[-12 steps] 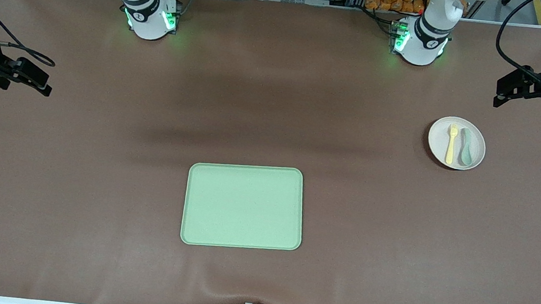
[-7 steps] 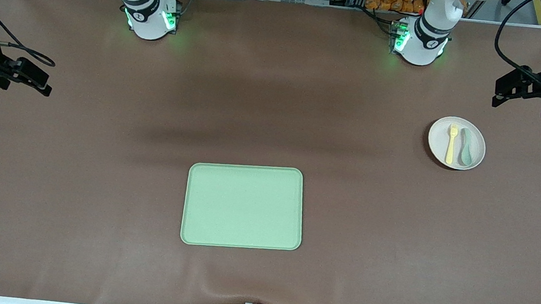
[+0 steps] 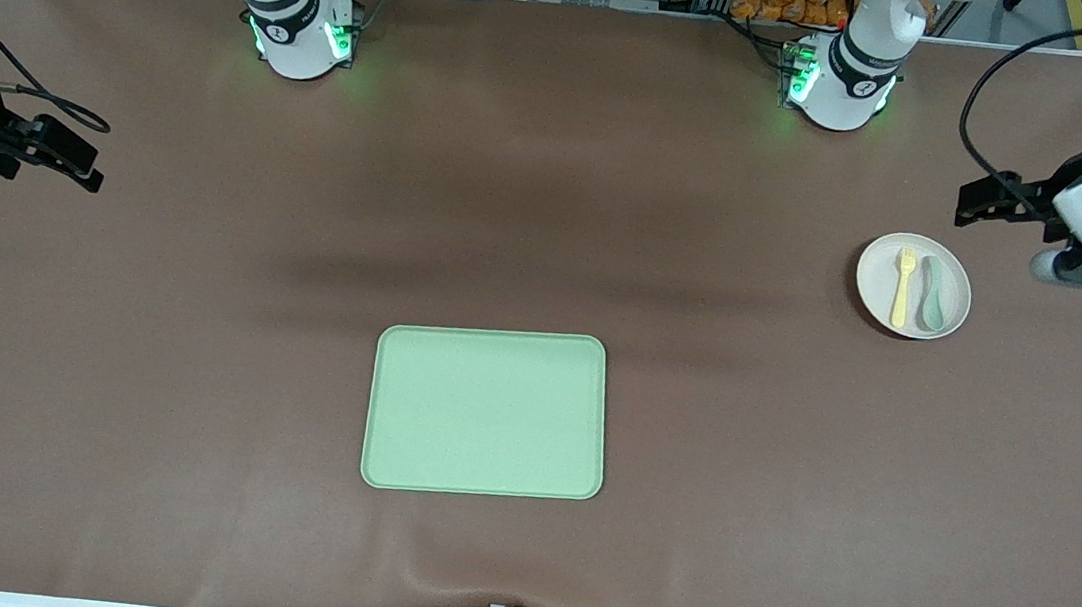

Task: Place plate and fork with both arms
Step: 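Move the left gripper down to the white plate's rim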

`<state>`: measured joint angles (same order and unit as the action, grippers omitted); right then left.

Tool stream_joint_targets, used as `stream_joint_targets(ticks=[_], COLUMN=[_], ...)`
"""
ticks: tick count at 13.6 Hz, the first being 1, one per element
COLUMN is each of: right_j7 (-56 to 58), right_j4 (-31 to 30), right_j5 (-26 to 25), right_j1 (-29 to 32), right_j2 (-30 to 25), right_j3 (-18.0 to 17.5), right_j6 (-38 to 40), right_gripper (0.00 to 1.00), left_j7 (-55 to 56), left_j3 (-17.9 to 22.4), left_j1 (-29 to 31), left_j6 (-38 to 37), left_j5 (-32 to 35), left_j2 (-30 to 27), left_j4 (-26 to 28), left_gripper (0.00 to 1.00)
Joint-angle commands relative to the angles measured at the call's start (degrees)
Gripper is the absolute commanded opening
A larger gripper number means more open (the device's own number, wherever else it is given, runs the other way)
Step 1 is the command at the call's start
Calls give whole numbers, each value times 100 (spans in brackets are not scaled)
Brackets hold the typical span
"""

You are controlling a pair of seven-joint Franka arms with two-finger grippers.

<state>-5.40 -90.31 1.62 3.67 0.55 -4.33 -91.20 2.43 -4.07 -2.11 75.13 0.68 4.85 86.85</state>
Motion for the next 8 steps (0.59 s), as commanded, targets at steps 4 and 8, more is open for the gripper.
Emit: stream_joint_targets(ticks=[4, 8], right_j7=[39, 39], right_j4=[101, 101], right_j5=[67, 67], right_j1=[125, 125], right_j2=[42, 42], right_j3=[-77, -77], right_j6=[58, 58], right_gripper=[100, 100], left_j7=[-14, -855], left_j3=[-41, -32], left_j1=[1070, 1967], left_j6=[1133, 2442], left_j5=[257, 266], left_j2=[-124, -63], left_j4=[1753, 2896], left_gripper=[100, 100])
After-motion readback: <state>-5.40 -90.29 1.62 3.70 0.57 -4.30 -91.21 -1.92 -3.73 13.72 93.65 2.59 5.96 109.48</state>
